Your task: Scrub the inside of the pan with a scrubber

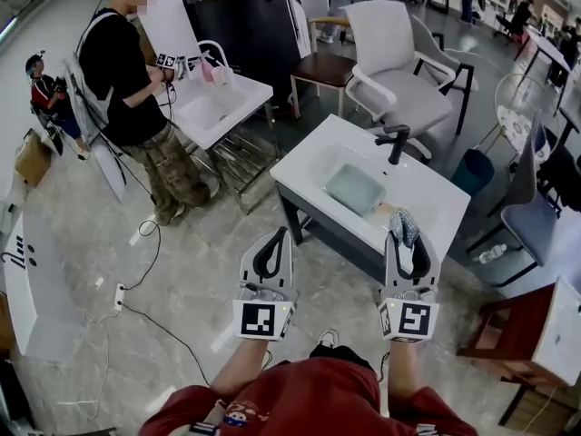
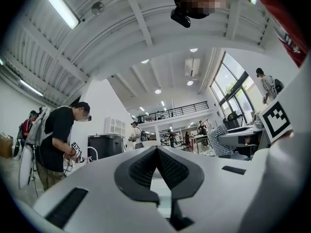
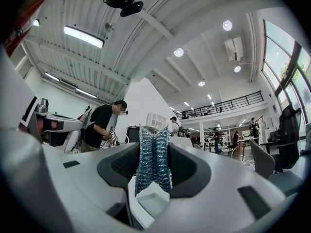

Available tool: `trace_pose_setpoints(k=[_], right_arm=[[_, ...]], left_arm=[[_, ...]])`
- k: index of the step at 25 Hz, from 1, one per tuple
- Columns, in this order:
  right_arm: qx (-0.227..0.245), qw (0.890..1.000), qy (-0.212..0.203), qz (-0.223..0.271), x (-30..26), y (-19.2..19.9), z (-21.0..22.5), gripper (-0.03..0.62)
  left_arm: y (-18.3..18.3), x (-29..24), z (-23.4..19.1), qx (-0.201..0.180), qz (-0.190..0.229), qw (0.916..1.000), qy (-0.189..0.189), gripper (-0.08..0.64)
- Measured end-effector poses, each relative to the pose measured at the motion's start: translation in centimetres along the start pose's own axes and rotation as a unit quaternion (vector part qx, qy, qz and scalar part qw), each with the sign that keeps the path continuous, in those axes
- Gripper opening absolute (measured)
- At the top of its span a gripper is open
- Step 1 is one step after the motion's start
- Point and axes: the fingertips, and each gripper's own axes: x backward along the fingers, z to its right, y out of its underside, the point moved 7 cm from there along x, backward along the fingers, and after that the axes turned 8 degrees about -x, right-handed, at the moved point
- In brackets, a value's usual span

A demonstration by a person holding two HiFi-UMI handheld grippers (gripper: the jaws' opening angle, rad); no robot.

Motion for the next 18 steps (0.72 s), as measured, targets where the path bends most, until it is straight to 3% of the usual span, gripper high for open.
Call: trace_pose_setpoints(k=[7,12,18], right_arm=[[-0.010,1.000,-0.007,-0.013,-1.9,2.2,3.1,0.183],[-0.016,1.000,0.003,-0.024,-3.1,3.3,4.0,0.183],[-0.008,0.999,0.000,-0.034,-5.2,4.2,4.1,0.183]], left_arm=[[1.6,-3.4,2.0,-0.005,-0.024,0.9997,0.003,0.008],[3.0,-4.7,2.6,-0.015,-0.074,0.9968,0.028,0.008],[3.5,-7.1,1.9,-0.008,-0.046,0.9986,0.025,0.008]])
